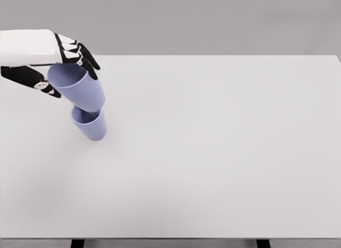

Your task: Place the right cup on the left cup with left arm

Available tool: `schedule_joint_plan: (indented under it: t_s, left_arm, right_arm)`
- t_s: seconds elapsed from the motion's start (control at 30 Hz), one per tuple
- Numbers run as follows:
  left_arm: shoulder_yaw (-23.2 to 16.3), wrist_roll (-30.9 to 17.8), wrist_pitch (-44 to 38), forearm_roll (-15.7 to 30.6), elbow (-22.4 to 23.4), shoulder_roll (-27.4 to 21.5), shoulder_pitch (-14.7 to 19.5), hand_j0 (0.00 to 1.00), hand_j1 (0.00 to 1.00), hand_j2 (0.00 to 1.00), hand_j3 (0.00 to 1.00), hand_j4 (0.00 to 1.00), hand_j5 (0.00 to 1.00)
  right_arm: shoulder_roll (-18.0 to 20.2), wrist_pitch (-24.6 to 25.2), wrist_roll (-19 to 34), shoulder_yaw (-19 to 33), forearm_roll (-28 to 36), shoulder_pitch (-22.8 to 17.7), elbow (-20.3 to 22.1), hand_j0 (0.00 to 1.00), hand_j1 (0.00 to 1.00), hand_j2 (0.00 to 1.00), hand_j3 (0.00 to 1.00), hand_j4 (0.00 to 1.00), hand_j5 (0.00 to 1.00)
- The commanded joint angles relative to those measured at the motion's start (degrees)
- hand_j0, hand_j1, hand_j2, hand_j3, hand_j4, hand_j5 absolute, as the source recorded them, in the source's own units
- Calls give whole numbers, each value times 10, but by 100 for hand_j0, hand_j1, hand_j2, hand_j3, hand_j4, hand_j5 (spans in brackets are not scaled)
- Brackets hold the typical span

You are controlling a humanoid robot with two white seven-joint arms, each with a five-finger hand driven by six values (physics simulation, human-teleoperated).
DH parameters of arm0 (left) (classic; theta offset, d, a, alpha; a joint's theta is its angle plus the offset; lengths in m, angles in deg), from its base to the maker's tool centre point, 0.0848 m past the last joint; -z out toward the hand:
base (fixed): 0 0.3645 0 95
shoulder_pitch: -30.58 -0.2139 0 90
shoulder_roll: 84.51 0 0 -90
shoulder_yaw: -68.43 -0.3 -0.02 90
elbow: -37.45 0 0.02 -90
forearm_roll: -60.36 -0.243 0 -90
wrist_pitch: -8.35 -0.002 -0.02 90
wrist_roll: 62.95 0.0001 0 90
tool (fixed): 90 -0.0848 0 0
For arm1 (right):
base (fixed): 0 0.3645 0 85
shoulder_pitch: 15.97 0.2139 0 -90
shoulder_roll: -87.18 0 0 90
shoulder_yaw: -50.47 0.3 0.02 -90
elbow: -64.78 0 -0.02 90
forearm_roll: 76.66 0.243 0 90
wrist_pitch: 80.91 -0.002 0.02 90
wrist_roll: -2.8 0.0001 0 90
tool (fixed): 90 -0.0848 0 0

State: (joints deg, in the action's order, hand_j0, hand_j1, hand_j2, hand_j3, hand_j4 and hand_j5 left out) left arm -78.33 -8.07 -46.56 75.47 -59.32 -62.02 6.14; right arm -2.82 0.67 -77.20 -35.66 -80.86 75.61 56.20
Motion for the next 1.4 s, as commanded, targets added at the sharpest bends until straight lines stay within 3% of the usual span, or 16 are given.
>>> schedule_joint_plan:
  t_s: [0.0, 0.37, 0.77, 1.37]
  left_arm:
    - [1, 1, -1, -1, 15, -2, 0, 61, 61, 61, 61, 61, 61]
    - [-39, 1, -1, -8, 49, -1, -4, 61, 61, 61, 61, 61, 61]
    - [-41, 1, -1, -19, 88, 25, -9, 61, 61, 61, 61, 61, 61]
    - [-40, 1, -1, -22, 101, 38, -22, 61, 61, 61, 61, 61, 61]
  right_arm:
    - [0, 0, 0, 0, 0, 0, 0, 100, 100, 100, 100, 100, 100]
    - [0, 0, 0, 0, 0, 0, 0, 100, 100, 100, 100, 100, 100]
    - [0, 0, 0, 0, 0, 0, 0, 100, 100, 100, 100, 100, 100]
    - [0, 1, 0, 0, 0, 0, 0, 100, 100, 100, 100, 100, 100]
